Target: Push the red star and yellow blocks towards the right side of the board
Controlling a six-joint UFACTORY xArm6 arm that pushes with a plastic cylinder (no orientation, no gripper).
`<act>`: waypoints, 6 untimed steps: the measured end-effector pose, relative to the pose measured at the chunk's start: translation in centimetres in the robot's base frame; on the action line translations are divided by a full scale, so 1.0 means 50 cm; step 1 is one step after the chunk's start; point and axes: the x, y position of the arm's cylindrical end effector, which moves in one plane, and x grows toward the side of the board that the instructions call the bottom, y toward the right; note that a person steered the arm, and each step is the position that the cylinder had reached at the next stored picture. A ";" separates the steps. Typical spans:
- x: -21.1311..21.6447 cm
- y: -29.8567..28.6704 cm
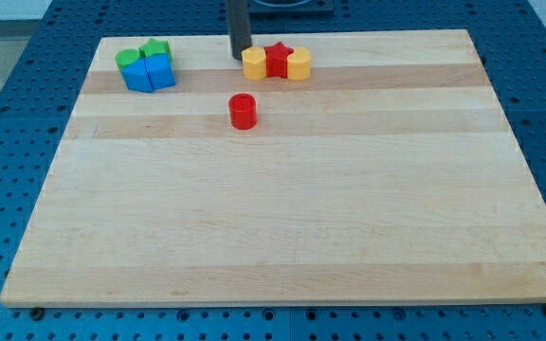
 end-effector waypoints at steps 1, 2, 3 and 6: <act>0.000 0.018; 0.000 0.051; 0.000 0.047; -0.020 -0.082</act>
